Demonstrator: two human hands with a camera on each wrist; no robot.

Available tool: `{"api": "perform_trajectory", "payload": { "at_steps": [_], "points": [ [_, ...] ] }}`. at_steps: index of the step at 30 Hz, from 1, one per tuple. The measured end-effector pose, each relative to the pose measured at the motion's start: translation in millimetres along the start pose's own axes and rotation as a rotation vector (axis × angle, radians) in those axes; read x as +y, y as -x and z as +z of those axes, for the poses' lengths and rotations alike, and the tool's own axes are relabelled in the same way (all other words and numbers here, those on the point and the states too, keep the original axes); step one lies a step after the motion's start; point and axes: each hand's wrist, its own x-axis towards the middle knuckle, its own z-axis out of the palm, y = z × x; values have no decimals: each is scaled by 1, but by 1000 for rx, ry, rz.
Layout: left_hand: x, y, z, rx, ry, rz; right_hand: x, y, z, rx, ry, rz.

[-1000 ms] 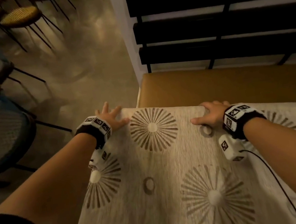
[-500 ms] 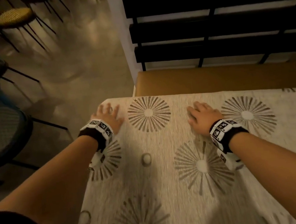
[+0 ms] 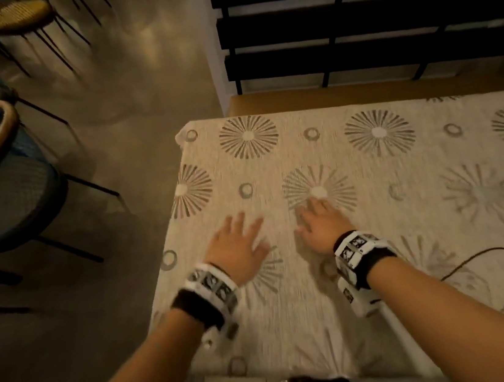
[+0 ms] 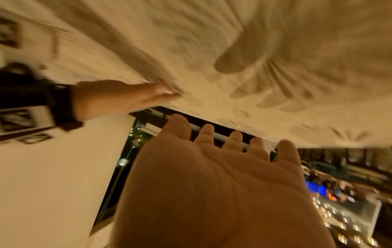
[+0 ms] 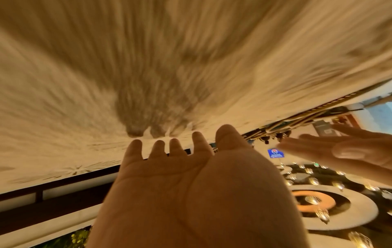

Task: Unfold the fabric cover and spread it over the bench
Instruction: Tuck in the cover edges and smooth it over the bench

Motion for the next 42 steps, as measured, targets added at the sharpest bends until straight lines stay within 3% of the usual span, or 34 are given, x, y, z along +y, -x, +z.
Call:
{"api": "perform_trajectory", "payload": {
  "at_steps": [3, 7, 10, 16, 21, 24, 29, 33, 36, 39, 42],
  "points": [
    [41, 44, 47, -35, 3, 15, -19, 53, 31, 0, -15, -12],
    [71, 54, 81, 24, -83, 72, -20, 101, 65, -26, -59, 90],
    [92, 55, 87, 14, -107, 145, 0, 125, 75, 17, -108, 171],
    [125, 55, 98, 15, -114, 151, 59, 177, 84, 57, -111, 265],
    [143, 56, 102, 75, -56, 87, 55, 182, 90, 152, -92, 112],
    [133, 60, 116, 29, -84, 62, 47, 179, 104, 152, -21, 21],
    [125, 57, 127, 18, -98, 51, 136, 204, 110, 197, 20, 122],
    [137, 58, 118, 8, -99, -5, 255, 252, 99, 279, -3, 438],
    [186, 50, 97, 59, -210, -60, 302, 261, 84, 261, -53, 646],
    [280, 28, 94, 126, -172, 189, 286, 242, 77, 281, -41, 460],
    [366, 6, 113, 63, -101, 374, 259, 237, 84, 279, -52, 254]
  ]
}}
